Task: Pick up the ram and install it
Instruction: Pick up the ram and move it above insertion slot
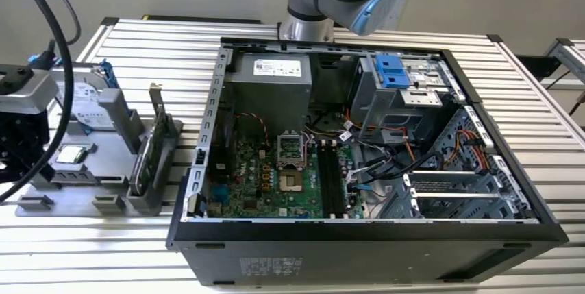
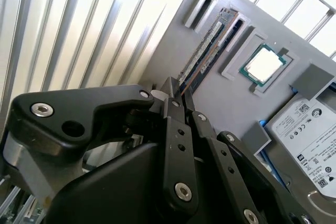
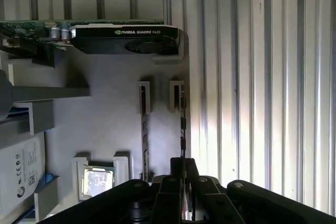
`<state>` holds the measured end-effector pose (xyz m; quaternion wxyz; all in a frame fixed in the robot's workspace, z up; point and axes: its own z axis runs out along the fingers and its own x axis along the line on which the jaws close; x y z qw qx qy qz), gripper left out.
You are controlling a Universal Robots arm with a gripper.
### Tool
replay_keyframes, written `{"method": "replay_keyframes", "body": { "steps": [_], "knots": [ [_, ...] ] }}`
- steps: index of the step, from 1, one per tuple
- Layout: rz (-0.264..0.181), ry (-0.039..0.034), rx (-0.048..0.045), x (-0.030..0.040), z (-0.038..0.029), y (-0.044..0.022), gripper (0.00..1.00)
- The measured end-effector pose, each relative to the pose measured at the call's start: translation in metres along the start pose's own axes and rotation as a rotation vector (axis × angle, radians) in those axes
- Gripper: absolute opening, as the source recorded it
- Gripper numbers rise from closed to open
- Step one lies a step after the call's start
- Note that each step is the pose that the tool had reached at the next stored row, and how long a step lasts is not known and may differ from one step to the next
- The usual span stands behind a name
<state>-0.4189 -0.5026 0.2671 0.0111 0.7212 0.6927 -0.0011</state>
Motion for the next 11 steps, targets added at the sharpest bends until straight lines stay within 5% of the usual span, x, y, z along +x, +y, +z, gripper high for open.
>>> {"method": "replay_keyframes", "body": {
  "steps": [11],
  "knots": [
    [0.0,0.0,0.0001,-0.0001,-0.0063,0.0001,0.0]
  ]
}}
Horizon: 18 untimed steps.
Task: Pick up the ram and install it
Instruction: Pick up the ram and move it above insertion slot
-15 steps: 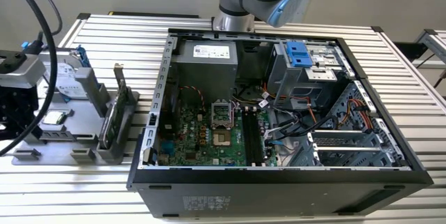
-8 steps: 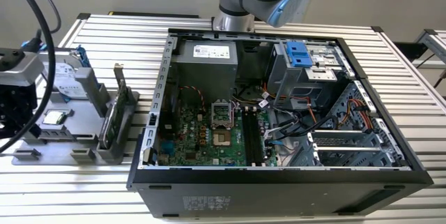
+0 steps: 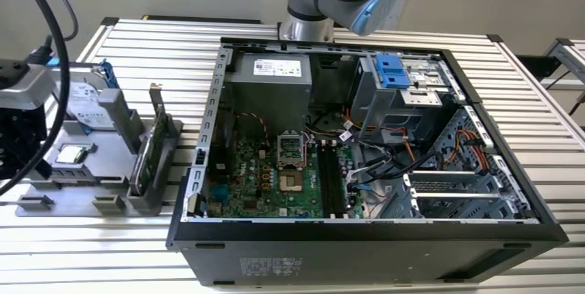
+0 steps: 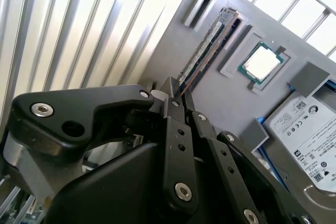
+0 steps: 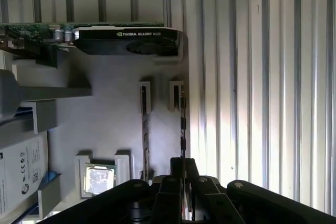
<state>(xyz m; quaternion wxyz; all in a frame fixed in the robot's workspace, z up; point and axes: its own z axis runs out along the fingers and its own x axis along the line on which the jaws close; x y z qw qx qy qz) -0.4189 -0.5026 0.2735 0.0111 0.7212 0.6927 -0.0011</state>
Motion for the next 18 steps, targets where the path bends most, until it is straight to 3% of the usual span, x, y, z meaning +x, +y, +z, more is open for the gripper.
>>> {"method": "replay_keyframes", "body": {
  "steps": [18],
  "knots": [
    [0.0,0.0,0.0,-0.0002,-0.0131,0.0002,0.0]
  ]
}}
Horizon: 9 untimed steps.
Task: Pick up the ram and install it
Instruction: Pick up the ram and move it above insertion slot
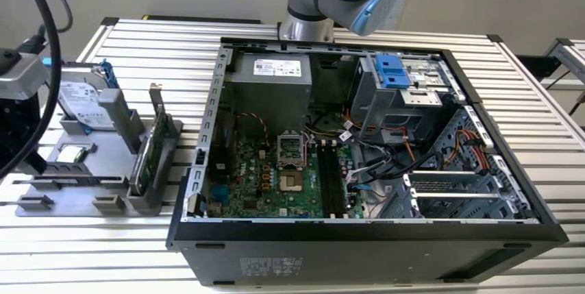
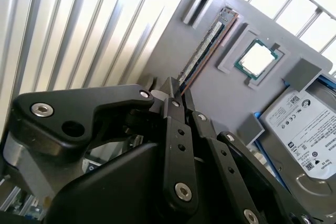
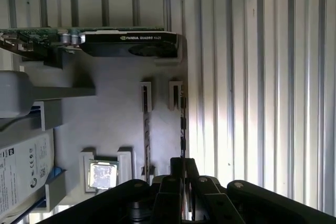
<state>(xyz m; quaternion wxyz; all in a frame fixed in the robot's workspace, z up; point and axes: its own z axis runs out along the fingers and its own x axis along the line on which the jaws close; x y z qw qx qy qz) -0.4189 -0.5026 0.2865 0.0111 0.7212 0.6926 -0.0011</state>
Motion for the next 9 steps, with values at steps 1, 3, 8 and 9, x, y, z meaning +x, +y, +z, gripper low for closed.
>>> {"method": "replay_keyframes", "body": {
  "steps": [1,3,8,9],
  "knots": [
    [0.0,0.0,-0.0001,0.0,-0.0006,0.0,0.0],
    [0.0,0.0001,-0.0001,-0.0001,-0.0019,0.0002,0.0],
    [0.0,0.0,0.0,-0.0001,-0.005,0.0002,0.0],
    [0.0,0.0,0.0,-0.0001,-0.0056,0.0001,0.0]
  ]
}}
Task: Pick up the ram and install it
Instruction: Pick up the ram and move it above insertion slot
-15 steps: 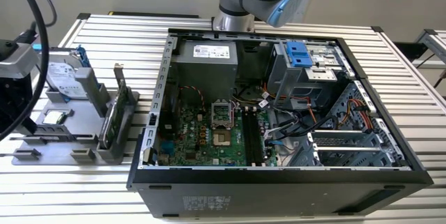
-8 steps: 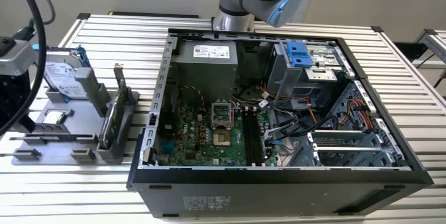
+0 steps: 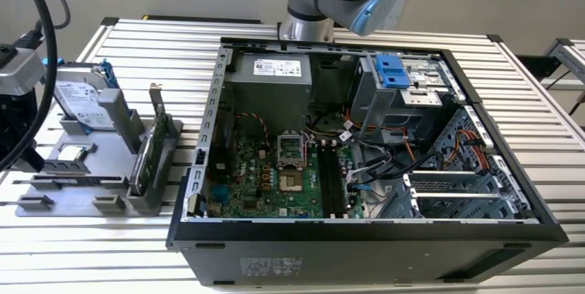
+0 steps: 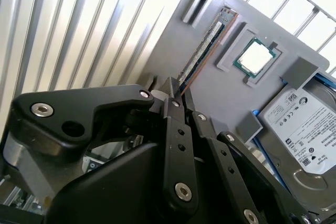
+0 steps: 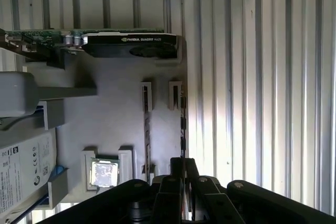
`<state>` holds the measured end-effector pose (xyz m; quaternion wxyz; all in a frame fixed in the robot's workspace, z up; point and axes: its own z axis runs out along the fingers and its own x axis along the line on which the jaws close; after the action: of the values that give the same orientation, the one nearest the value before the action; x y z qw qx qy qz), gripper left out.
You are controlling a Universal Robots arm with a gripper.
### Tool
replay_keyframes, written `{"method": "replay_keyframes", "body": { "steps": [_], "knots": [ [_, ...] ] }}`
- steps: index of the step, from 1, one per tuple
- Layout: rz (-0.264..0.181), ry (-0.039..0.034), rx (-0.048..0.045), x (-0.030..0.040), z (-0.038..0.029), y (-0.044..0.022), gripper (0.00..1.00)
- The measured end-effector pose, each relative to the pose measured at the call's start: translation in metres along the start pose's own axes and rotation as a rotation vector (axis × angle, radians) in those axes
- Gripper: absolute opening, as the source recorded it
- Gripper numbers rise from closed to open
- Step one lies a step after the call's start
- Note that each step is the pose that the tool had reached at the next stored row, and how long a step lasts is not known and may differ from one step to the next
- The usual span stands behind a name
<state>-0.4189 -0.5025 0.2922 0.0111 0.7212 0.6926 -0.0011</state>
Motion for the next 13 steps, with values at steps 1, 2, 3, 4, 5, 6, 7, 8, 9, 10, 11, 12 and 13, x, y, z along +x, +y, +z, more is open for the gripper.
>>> {"method": "replay_keyframes", "body": {
  "steps": [1,2,3,4,5,6,7,8,9,10,11,12,13],
  "knots": [
    [0.0,0.0,0.0,0.0,-0.0006,0.0,0.0],
    [0.0,0.0,0.0,0.0,-0.0011,0.0,0.0],
    [0.0,0.0,0.0,-0.0001,-0.0017,0.0,0.0],
    [0.0,0.0,0.0,-0.0001,-0.0023,0.0,0.0],
    [0.0,0.0,0.0,-0.0001,-0.0028,0.0001,0.0],
    [0.0,0.0,0.0001,-0.0001,-0.0033,0.0001,0.0],
    [0.0,0.0001,-0.0001,-0.0002,-0.0037,0.0002,0.0],
    [0.0,0.0,0.0,-0.0002,-0.0043,0.0002,0.0],
    [0.0,0.0,0.0001,-0.0002,-0.0049,0.0002,0.0],
    [0.0,0.0,0.0001,-0.0002,-0.0054,0.0002,0.0],
    [0.0,0.0,0.0001,-0.0002,-0.006,0.0002,0.0],
    [0.0,0.0,0.0,-0.0002,-0.0065,0.0002,0.0],
    [0.0,0.0,0.0,-0.0002,-0.0072,0.0002,0.0]
  ]
}}
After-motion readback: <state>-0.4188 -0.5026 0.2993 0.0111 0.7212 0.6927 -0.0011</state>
